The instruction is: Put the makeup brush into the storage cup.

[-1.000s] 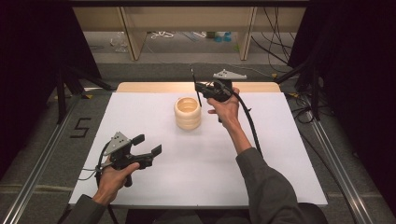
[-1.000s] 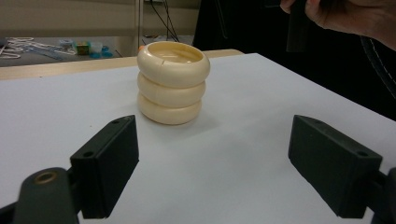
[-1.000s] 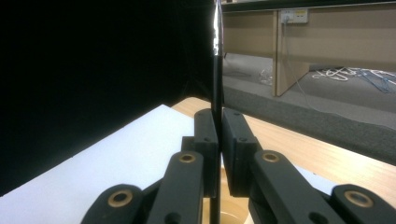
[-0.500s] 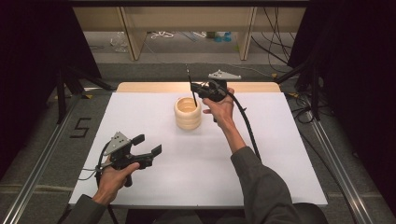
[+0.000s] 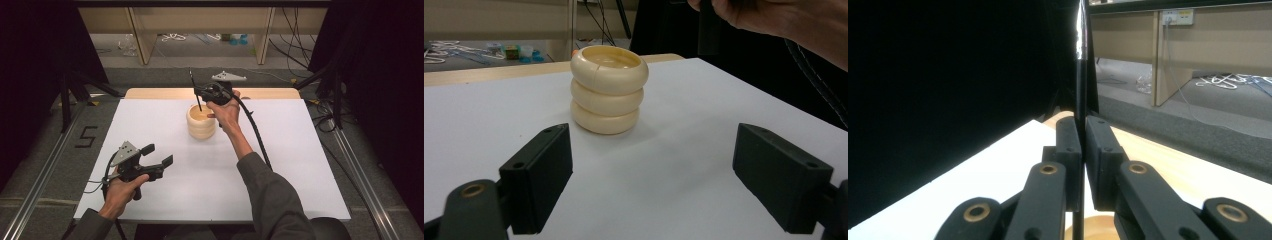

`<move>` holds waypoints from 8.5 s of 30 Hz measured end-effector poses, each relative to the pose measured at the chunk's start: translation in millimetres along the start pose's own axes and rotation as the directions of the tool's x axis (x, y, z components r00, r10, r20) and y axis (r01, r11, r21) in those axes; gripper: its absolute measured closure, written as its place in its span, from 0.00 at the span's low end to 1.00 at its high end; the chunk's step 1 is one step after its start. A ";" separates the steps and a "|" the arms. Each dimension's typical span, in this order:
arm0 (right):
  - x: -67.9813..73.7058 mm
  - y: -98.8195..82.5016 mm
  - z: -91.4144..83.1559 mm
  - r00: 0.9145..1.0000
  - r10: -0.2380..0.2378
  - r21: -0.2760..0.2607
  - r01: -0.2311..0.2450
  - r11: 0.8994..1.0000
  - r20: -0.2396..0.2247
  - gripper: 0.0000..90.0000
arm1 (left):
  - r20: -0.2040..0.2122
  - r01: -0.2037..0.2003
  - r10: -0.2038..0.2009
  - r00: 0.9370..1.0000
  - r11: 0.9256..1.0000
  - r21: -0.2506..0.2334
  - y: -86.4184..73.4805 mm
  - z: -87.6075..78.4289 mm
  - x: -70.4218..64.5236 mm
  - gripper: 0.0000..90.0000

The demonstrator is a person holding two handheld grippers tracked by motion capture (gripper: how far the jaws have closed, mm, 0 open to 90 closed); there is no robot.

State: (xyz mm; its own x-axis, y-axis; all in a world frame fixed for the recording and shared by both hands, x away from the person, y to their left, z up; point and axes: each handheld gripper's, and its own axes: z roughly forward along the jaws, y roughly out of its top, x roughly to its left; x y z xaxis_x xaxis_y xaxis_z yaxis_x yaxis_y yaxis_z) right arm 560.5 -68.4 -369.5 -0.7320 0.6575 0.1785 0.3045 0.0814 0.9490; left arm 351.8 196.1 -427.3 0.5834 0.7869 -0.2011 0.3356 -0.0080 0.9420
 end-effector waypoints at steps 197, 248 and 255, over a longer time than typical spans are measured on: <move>10.8 -35.2 -97.7 0.997 -0.063 0.108 0.059 0.992 0.034 0.28 | -0.005 -0.006 0.006 1.000 1.000 0.007 -0.4 0.0 0.1 0.17; 21.3 -85.7 -166.6 0.999 -0.014 0.105 0.009 0.994 0.047 0.18 | 0.000 -0.007 0.007 1.000 1.000 0.007 -0.5 -0.2 -0.5 0.17; 23.4 -88.6 -171.9 0.999 0.006 0.111 -0.010 0.994 0.037 0.18 | -0.002 -0.008 0.009 1.000 1.000 0.007 -0.5 -0.2 -0.5 0.17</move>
State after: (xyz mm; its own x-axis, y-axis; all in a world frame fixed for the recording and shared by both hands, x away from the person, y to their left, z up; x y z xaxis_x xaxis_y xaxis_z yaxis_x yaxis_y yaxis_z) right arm 411.6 -188.9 -404.8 -0.7069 0.6855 0.1742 0.3775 0.1574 0.9126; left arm 351.2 195.9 -427.6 0.5848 0.7880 -0.1926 0.3360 -0.0192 0.9417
